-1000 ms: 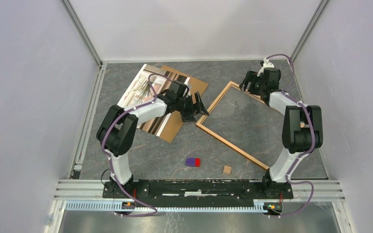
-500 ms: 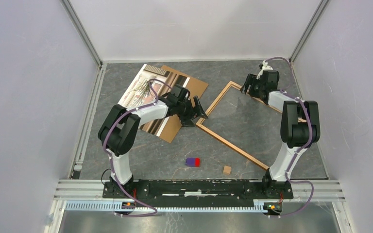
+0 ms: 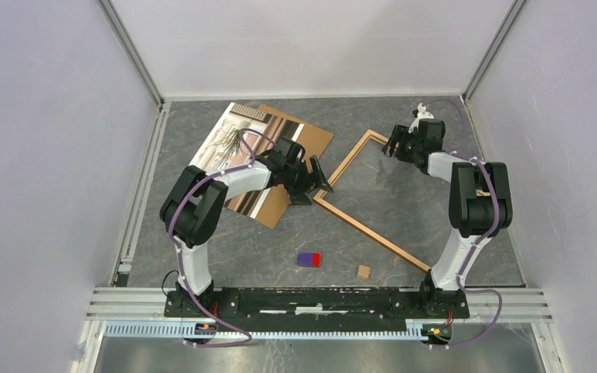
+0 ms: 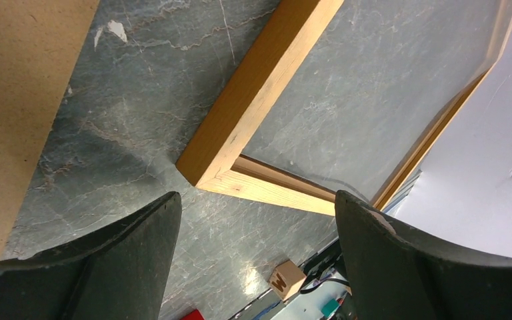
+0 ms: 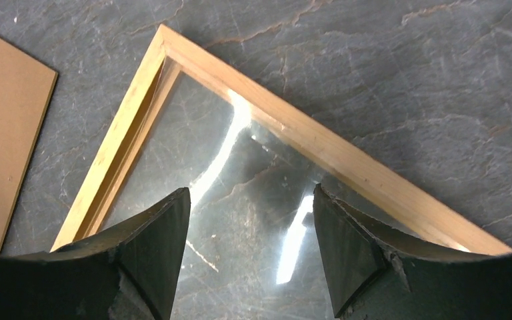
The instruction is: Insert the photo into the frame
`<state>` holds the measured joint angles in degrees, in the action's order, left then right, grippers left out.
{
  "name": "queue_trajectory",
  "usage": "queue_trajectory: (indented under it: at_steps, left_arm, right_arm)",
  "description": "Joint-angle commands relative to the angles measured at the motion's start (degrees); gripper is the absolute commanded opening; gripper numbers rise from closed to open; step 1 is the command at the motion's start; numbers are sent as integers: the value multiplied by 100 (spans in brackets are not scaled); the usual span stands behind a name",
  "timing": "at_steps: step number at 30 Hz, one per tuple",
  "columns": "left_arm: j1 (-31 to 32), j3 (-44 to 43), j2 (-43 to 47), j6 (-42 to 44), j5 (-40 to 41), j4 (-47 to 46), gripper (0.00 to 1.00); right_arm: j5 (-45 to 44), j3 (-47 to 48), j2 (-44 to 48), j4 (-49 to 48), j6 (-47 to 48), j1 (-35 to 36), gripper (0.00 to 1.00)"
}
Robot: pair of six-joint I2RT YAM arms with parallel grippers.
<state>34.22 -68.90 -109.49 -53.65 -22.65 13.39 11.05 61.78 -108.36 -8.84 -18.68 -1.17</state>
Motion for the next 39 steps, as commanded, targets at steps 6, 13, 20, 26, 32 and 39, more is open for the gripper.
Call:
queue_trajectory:
  at_steps: [6,13,20,26,32,39]
  left_arm:
    - [-44,-105,-56,-113,-107,-131,91]
    - [-115,-428,-90,660,-222,17,91]
    - [-87,-1081,42,2060,669,804,86]
    - [67,-1577,-106,2665,638,1296,83]
    - [325,-2505,-700,3259,1032,2061,68]
    - [549,-3025,-1258,3626,1409,2432,57]
  right_arm:
    - [402,-105,222,590,-3,-19,74]
    - [-720,221,1103,2020,893,-41,88]
    - [-2153,-1045,2771,2480,713,-544,98]
    - [-1279,-2024,3771,2666,666,-867,98]
    - [-477,-2592,4123,2938,647,-807,98]
    - [145,-2578,4347,2874,1237,284,98]
